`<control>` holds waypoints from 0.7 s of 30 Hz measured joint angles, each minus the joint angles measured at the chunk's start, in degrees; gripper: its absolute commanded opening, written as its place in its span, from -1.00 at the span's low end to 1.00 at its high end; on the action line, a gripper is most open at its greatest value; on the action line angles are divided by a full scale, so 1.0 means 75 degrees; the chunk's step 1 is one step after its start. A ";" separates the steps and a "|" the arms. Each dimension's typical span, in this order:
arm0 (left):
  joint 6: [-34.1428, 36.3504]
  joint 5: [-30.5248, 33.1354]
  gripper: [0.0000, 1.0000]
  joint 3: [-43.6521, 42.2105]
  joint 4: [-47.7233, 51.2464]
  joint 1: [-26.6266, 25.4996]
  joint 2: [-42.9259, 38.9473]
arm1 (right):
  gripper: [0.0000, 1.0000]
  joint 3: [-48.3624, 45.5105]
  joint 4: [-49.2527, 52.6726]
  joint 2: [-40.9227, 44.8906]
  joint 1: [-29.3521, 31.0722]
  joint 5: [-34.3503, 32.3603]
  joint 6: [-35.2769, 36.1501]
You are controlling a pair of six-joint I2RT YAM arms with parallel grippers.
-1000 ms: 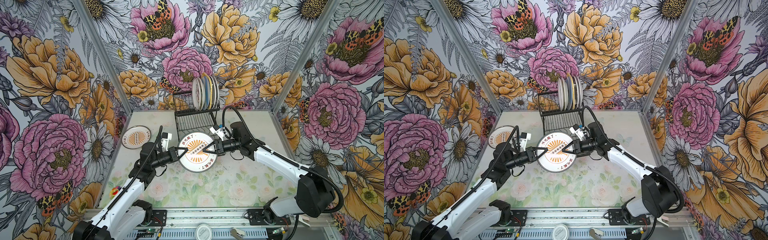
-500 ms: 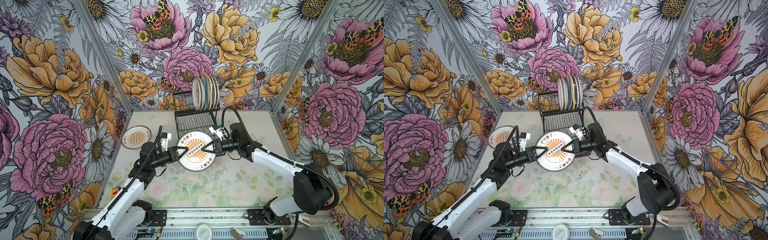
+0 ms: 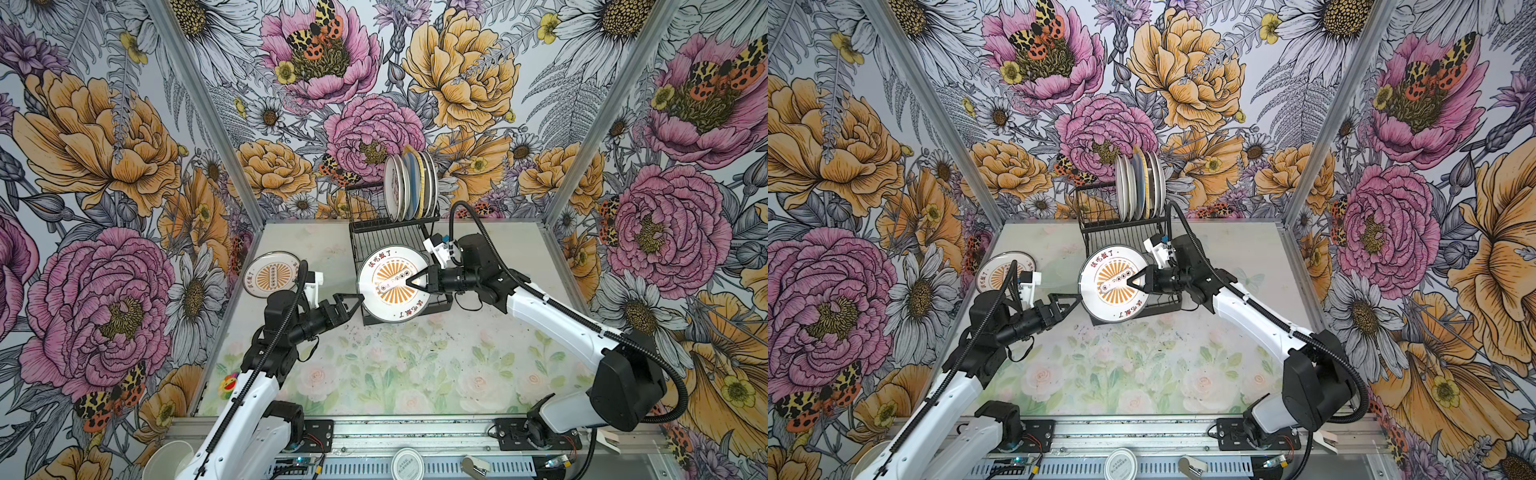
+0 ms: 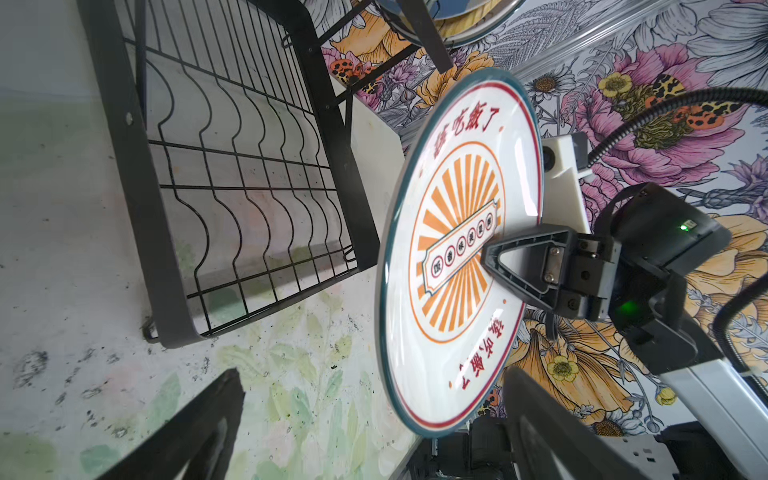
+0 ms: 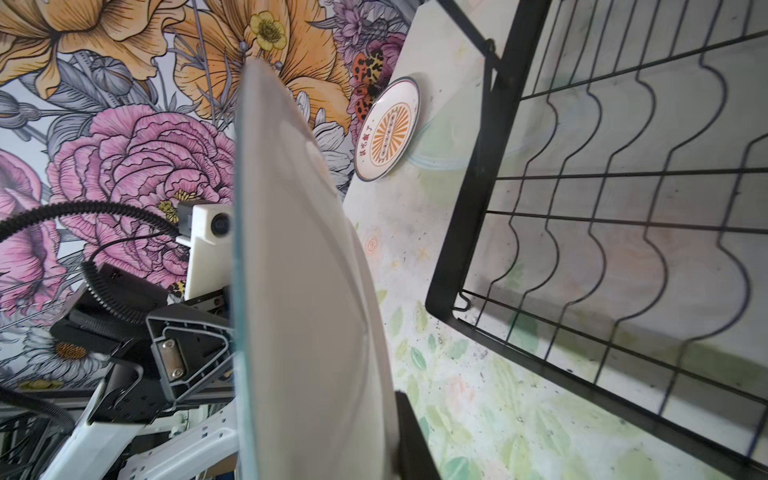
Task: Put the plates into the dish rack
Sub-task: 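Carry the upright sunburst plate into a rack slot with the right gripper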
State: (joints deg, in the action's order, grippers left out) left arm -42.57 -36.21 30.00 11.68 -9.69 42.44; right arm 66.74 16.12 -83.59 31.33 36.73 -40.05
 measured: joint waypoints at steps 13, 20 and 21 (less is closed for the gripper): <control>0.0335 0.1008 0.97 0.0003 0.1005 0.0061 -0.0044 | -1.00 0.3555 0.2457 -0.0592 0.0863 -0.4092 0.1180; 0.0335 0.1218 0.97 0.0003 0.1067 0.0061 -0.0032 | -1.00 0.5651 0.2938 -0.1719 0.1475 -0.6140 0.1909; 0.0335 0.1239 0.97 0.0003 0.1072 0.0061 -0.0026 | -1.00 0.5931 0.3005 -0.1915 0.1542 -0.6429 0.2020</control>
State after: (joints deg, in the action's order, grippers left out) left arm -40.05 -26.92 30.02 19.73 -9.23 42.24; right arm 111.22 38.65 -97.95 42.89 -11.49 -24.91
